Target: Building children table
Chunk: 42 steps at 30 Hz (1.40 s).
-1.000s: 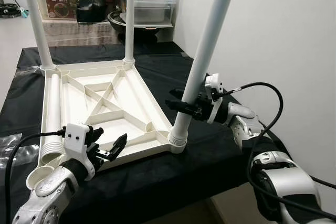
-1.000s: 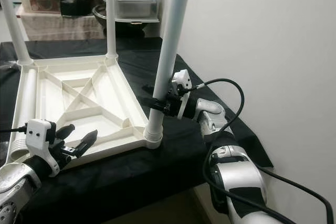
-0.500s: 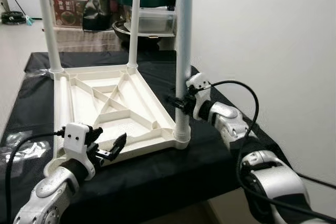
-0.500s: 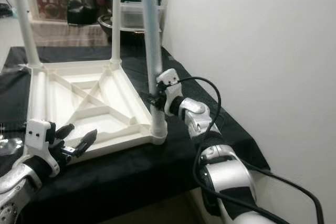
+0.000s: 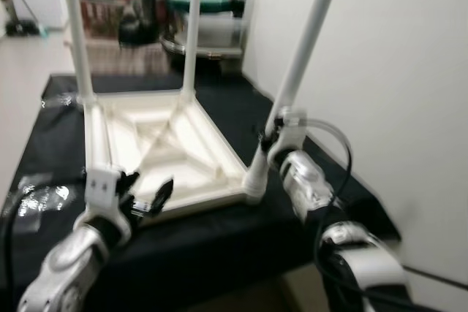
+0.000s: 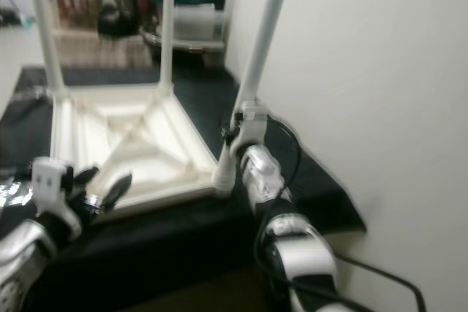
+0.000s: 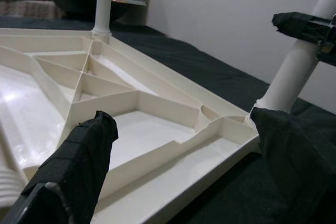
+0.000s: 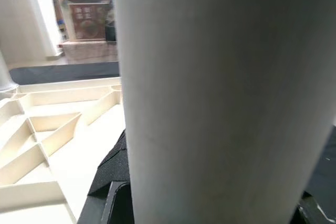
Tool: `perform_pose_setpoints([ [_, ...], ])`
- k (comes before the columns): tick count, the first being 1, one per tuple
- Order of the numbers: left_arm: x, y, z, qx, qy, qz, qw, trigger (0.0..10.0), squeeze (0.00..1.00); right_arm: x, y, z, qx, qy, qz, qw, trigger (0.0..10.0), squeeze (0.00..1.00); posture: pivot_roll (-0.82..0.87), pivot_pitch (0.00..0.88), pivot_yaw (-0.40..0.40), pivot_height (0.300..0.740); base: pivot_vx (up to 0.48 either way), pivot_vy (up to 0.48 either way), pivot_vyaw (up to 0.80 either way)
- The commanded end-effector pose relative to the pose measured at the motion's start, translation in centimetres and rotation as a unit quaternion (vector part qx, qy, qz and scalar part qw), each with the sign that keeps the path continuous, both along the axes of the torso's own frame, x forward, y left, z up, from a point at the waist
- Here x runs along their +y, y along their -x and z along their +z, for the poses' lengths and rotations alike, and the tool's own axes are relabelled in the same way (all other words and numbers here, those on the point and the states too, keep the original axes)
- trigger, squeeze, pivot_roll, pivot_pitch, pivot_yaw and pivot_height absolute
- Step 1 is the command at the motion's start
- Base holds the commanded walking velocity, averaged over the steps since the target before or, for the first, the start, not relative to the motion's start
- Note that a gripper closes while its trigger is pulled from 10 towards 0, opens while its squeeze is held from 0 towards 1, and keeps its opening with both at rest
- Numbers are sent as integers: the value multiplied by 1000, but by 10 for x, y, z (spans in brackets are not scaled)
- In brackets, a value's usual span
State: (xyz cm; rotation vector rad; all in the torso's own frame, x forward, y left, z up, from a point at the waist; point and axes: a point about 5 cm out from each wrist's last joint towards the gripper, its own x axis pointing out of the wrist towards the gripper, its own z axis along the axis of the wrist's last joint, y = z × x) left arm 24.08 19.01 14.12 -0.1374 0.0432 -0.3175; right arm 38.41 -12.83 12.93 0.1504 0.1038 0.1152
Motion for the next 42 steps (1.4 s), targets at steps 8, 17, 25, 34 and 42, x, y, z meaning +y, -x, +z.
perform_pose_setpoints([
  [8,-1,-2,-2,3,-1,4,1000,10000,0,-10,22,-49,117,38,-117,986,0,0,66,0,-142,740,0,0,0],
  [17,-1,-2,-2,2,-2,7,1000,10000,0,-11,21,-47,126,58,-184,973,0,0,68,0,-144,740,0,0,0],
  [25,0,-3,-1,1,-2,10,1000,10000,0,-11,18,-37,115,40,-237,964,0,0,70,0,-141,740,0,0,0],
  [34,-1,-4,-1,1,-1,10,1000,10000,0,-2,14,-26,106,12,-251,962,0,0,70,0,-140,740,0,0,0],
  [42,-1,-5,-2,2,-1,9,1000,10000,0,11,11,-15,114,-3,-229,967,10000,0,65,0,-138,740,0,0,0],
])
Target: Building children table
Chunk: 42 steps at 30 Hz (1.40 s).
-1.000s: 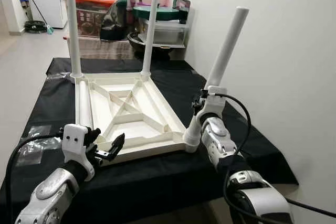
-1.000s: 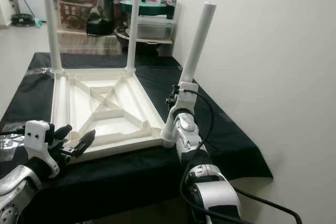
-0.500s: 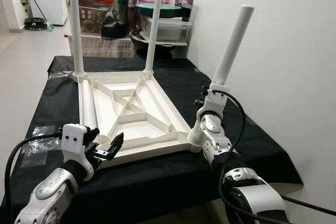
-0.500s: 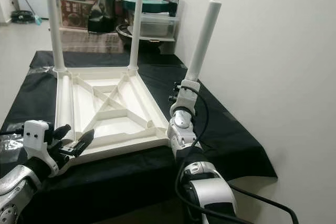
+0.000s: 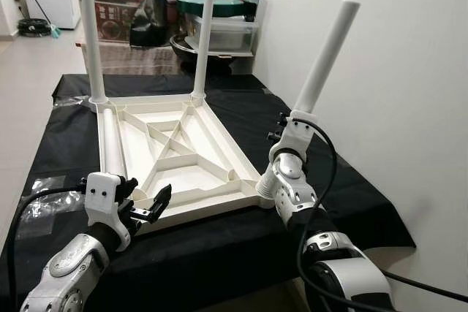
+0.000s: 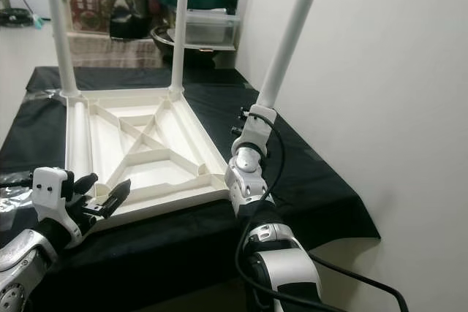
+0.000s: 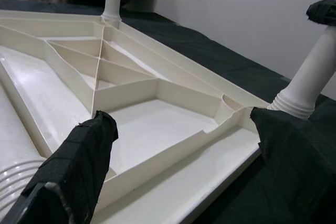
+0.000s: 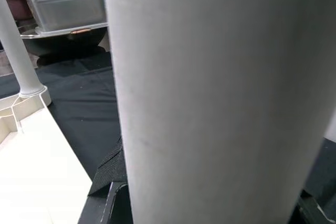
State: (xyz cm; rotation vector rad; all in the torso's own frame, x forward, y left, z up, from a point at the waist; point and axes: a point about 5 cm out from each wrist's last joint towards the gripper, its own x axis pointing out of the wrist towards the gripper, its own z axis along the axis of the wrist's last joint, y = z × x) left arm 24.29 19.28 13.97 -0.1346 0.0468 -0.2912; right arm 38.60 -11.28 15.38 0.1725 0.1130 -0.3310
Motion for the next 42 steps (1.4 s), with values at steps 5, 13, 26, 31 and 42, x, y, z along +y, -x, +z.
perform_pose_setpoints([
  [5,-5,-3,-1,-1,2,-4,1000,10000,0,0,13,-37,82,-13,9,996,10000,0,60,0,-138,740,0,0,0],
  [13,-5,-4,-3,0,3,-4,1000,10000,0,5,17,-29,65,-8,30,997,10000,0,55,0,-138,740,0,0,0],
  [26,-5,-7,-3,-3,1,-3,1000,10000,0,10,14,-12,35,3,65,997,10000,0,56,0,-141,740,0,0,0],
  [31,-5,-7,-3,-4,0,-2,1000,10000,0,10,14,-12,36,5,69,997,10000,0,60,0,-143,740,0,0,0],
  [42,1,-12,6,-29,19,12,999,10000,0,13,14,-10,31,12,84,996,10000,0,56,0,-137,740,0,0,0],
])
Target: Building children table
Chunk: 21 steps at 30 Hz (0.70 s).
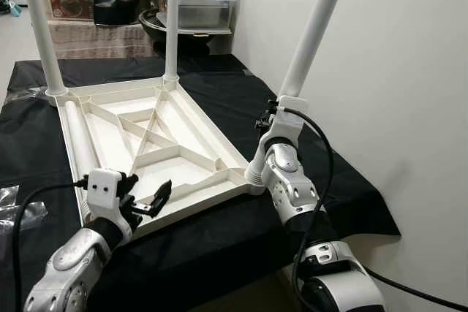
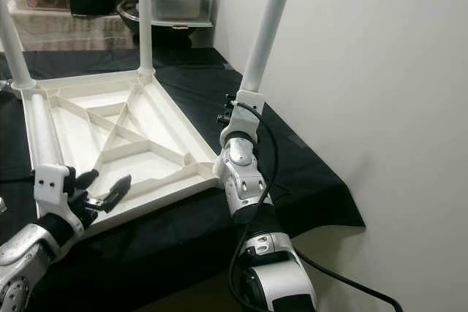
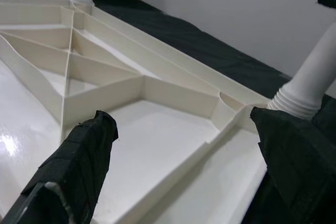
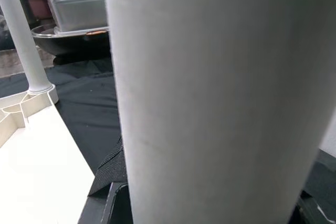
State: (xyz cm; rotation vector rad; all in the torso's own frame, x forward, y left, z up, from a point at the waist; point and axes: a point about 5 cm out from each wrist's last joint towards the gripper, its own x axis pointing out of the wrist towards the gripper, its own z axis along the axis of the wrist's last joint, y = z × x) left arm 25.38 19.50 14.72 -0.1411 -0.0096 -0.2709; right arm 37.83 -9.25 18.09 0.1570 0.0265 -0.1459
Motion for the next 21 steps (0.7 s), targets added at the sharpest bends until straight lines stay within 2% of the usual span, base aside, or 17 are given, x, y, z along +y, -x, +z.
perform_pose_setpoints([
  [1,-2,0,0,-6,13,-3,1000,10000,0,-7,7,-37,80,9,-4,997,10000,0,56,0,-137,740,420,0,0],
  [5,-2,1,1,-12,17,-4,1000,10000,0,-7,8,-38,80,10,-2,997,10000,0,57,0,-137,740,458,0,0],
  [21,-2,1,4,-20,27,-8,999,10000,0,-6,7,-36,79,11,13,997,10000,0,55,0,-137,740,0,0,0],
])
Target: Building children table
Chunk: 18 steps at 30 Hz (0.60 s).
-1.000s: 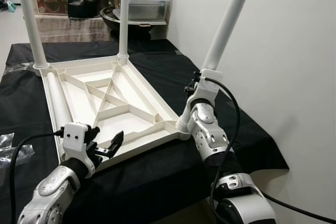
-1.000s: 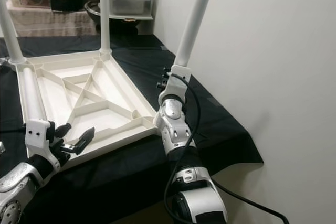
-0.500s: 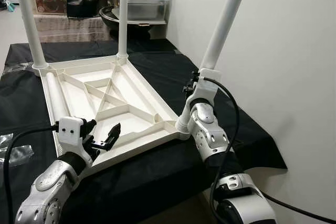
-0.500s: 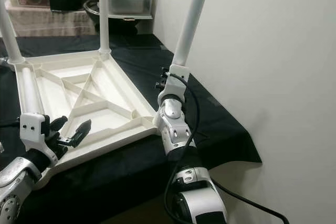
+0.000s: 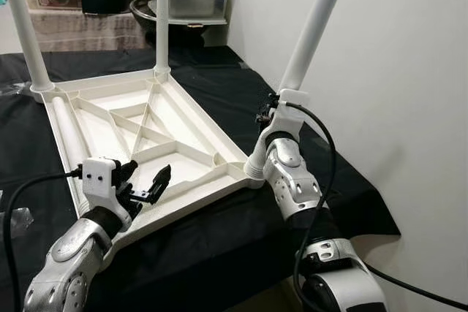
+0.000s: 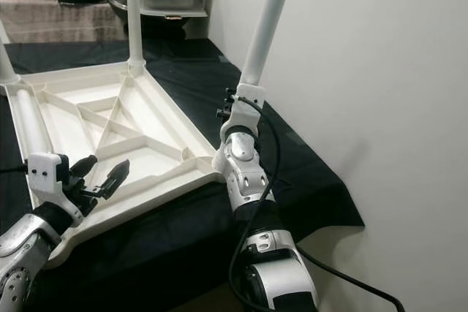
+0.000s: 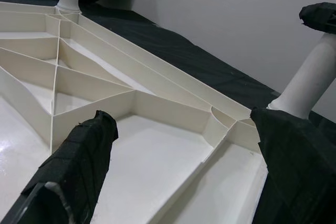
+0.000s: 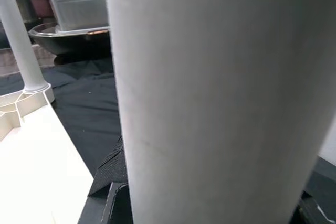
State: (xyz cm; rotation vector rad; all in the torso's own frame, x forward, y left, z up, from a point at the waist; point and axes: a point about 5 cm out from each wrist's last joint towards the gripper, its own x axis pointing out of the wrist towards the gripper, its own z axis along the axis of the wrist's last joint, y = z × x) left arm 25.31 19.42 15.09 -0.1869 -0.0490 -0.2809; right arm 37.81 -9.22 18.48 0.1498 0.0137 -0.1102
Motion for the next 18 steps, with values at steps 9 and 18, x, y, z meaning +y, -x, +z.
perform_pose_setpoints([
  [9,-3,0,1,-10,8,-7,1000,10000,0,-6,4,-35,83,9,3,996,10000,0,53,0,-140,740,159,0,0],
  [18,-4,1,0,-4,6,-8,1000,10000,0,-5,1,-28,78,10,9,997,10000,0,52,0,-142,740,0,0,0],
])
